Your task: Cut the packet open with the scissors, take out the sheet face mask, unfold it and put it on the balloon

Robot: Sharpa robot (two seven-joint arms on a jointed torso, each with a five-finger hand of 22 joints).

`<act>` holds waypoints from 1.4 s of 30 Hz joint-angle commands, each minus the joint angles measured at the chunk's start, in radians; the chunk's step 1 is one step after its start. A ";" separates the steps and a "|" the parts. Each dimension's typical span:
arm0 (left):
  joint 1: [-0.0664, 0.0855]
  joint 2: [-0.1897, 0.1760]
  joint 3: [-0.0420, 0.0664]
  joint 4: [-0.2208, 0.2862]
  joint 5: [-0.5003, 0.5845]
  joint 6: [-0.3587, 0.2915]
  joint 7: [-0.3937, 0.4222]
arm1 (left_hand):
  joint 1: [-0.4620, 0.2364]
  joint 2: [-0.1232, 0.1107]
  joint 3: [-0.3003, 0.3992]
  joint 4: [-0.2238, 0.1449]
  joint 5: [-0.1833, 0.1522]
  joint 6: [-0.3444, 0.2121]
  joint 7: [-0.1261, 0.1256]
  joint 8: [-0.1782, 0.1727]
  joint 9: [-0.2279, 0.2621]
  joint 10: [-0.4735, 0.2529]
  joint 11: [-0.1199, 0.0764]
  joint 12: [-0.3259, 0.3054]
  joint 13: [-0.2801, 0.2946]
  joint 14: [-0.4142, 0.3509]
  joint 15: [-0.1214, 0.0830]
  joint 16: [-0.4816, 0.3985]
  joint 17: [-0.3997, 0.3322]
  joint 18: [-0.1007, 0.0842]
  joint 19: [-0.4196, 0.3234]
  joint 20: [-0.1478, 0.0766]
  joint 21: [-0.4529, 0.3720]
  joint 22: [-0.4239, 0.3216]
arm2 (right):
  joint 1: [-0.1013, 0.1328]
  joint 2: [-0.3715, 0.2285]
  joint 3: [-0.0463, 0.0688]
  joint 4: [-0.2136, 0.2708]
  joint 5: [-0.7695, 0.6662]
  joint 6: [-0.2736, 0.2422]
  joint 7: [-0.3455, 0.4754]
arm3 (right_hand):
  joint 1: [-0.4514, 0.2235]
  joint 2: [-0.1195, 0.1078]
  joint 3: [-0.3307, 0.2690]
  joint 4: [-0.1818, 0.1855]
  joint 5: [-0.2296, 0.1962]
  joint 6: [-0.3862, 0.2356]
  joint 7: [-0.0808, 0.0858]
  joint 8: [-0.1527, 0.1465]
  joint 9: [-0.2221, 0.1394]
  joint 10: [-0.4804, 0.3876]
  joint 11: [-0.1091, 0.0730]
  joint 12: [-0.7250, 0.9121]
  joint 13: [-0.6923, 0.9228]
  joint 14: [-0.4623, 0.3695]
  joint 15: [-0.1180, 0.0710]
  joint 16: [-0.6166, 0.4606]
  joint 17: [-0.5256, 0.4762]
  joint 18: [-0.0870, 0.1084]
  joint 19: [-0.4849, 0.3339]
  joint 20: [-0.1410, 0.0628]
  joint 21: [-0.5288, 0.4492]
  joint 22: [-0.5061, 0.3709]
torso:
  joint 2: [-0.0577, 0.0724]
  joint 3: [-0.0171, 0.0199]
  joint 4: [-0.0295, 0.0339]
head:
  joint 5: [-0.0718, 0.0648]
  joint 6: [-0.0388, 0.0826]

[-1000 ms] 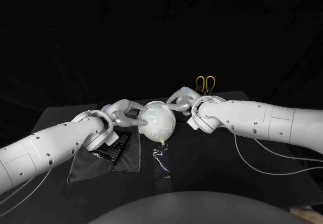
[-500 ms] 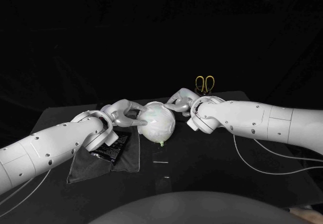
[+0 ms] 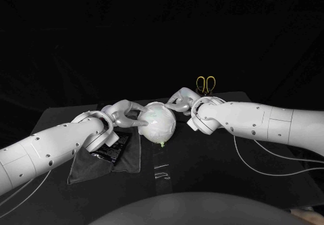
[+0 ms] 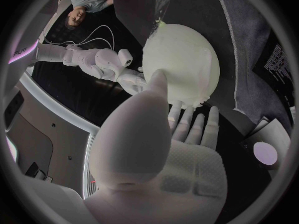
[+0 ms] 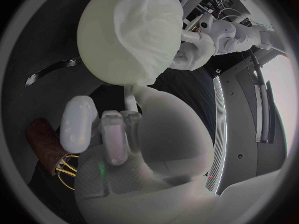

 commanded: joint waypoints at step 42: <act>-0.002 0.004 -0.001 0.002 0.001 0.020 -0.003 | 0.002 0.008 0.005 0.001 0.002 0.006 0.031 0.002 -0.001 -0.008 -0.001 -0.003 -0.001 0.003 -0.006 -0.003 0.001 -0.014 0.001 0.002 0.004 -0.001 | -0.001 -0.049 0.002 0.026 0.008 0.000 0.048 | -0.149 -0.105 -0.046 0.049 0.006 -0.156 0.057 -0.033 0.074 0.097 0.052 -0.010 0.252 0.106 0.038 0.004 0.263 -0.009 -0.026 0.021 -0.052 0.163 | -0.001 0.0005 -0.0018 | 0.000 0.000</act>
